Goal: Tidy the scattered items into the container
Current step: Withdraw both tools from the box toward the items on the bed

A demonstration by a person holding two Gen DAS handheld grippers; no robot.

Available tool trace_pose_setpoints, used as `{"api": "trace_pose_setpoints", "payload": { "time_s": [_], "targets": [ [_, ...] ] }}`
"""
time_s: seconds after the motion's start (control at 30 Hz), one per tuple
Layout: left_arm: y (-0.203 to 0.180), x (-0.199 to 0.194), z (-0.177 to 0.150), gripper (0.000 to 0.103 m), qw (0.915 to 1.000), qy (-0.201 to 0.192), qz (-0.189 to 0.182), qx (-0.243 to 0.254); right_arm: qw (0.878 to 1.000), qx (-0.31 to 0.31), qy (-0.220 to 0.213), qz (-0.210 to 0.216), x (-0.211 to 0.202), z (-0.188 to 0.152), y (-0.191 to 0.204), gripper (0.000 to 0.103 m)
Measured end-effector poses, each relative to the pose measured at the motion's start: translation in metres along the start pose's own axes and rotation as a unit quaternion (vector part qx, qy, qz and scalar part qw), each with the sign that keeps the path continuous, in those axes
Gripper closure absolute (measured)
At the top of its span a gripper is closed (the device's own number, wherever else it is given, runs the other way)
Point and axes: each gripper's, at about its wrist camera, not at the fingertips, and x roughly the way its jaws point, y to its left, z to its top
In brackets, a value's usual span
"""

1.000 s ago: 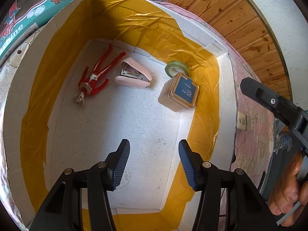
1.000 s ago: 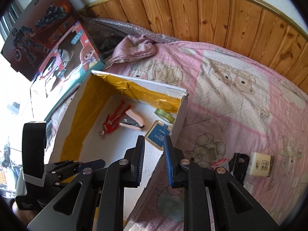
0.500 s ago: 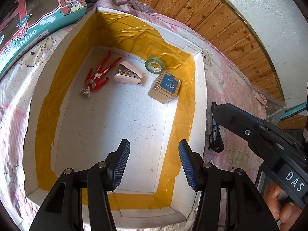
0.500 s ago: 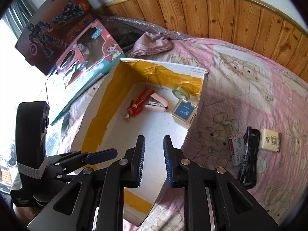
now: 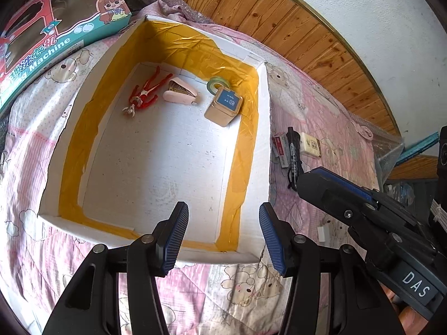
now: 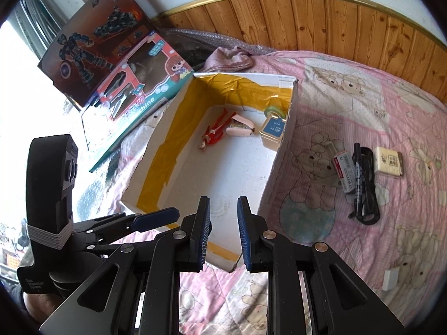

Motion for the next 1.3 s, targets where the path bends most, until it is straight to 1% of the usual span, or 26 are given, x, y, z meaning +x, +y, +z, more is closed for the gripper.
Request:
{"api": "trace_pose_setpoints", "payload": {
  "time_s": [0.33, 0.6, 0.67, 0.73, 0.97, 1.1, 1.17, 1.3],
  "targets": [
    [-0.030, -0.010, -0.033, 0.049, 0.9991, 0.001, -0.004, 0.042, 0.999, 0.049, -0.024, 0.000, -0.041, -0.044, -0.021, 0.081],
    [-0.052, -0.005, -0.052, 0.049, 0.9973, 0.013, -0.006, 0.072, 0.993, 0.114, -0.020, -0.008, -0.054, -0.086, -0.065, 0.080],
    [-0.059, -0.001, -0.055, 0.048, 0.9969, 0.021, -0.009, 0.076, 0.991, 0.134, -0.019, -0.017, -0.057, -0.097, -0.081, 0.080],
    [-0.066, 0.005, -0.056, 0.045, 0.9964, 0.026, -0.010, 0.080, 0.988, 0.153, -0.018, -0.027, -0.060, -0.108, -0.099, 0.080],
    [-0.109, 0.032, -0.058, 0.044, 0.9923, 0.056, -0.021, 0.109, 0.975, 0.214, -0.012, -0.065, -0.070, -0.142, -0.159, 0.079],
    [-0.133, 0.051, -0.053, 0.044, 0.9898, 0.067, -0.022, 0.123, 0.968, 0.234, -0.009, -0.087, -0.072, -0.153, -0.186, 0.079],
    [-0.144, 0.061, -0.049, 0.043, 0.9892, 0.071, -0.021, 0.127, 0.965, 0.242, -0.007, -0.097, -0.071, -0.157, -0.199, 0.076],
    [-0.156, 0.088, -0.036, 0.043, 0.9892, 0.080, -0.016, 0.122, 0.962, 0.248, 0.001, -0.113, -0.065, -0.161, -0.222, 0.073]
  ]
}}
